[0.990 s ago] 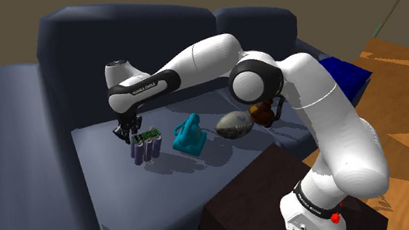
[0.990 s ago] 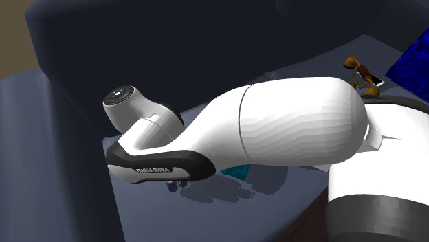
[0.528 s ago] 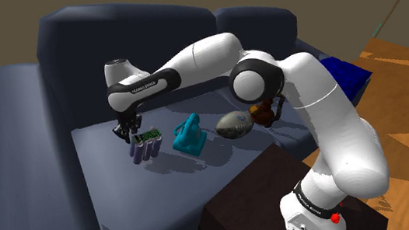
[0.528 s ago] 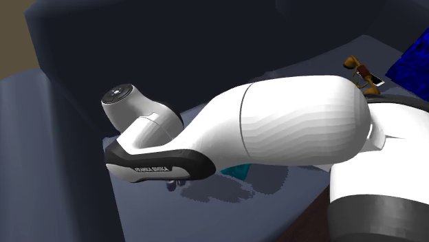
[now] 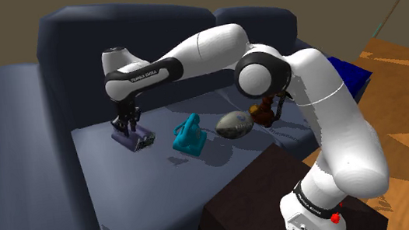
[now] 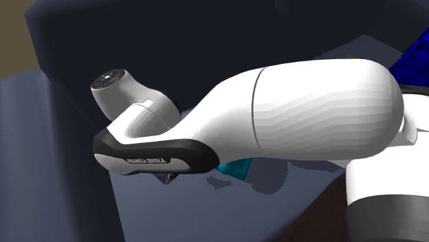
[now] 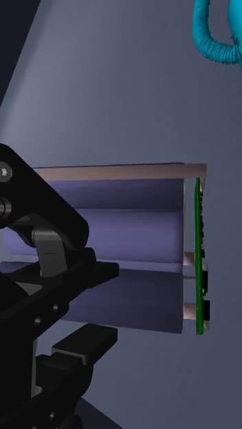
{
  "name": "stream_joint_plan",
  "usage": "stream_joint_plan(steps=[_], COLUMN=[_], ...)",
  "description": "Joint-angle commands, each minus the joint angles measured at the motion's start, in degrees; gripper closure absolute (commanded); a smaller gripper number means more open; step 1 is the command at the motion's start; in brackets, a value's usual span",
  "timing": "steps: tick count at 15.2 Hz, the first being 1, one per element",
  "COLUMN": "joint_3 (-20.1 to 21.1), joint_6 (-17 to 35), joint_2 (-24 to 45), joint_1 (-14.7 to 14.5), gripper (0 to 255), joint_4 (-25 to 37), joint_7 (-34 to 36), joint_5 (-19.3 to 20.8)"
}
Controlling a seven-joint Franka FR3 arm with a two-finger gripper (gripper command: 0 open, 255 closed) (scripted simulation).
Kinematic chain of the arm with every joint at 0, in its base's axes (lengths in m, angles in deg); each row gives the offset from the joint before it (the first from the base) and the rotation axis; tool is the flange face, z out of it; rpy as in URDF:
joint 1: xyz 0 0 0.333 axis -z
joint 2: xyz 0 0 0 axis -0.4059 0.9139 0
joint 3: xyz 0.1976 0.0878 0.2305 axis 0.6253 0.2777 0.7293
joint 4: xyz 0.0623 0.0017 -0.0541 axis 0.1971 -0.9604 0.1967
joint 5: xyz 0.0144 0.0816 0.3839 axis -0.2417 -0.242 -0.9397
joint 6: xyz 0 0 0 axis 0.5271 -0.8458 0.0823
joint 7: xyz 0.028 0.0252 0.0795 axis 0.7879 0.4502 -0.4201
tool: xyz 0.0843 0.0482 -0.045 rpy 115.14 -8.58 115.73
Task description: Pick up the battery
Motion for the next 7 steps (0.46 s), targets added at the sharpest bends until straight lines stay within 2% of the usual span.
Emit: stream_joint_plan(steps=[1,7], joint_3=[0.09,0.23], joint_6=[-0.95,-3.03], joint_2=[-1.06,-2.68], joint_1=[0.04,0.11], gripper=[255,255], joint_4=[-0.03,0.43], joint_7=[0.02,0.00], joint_5=[-0.09,-0.25])
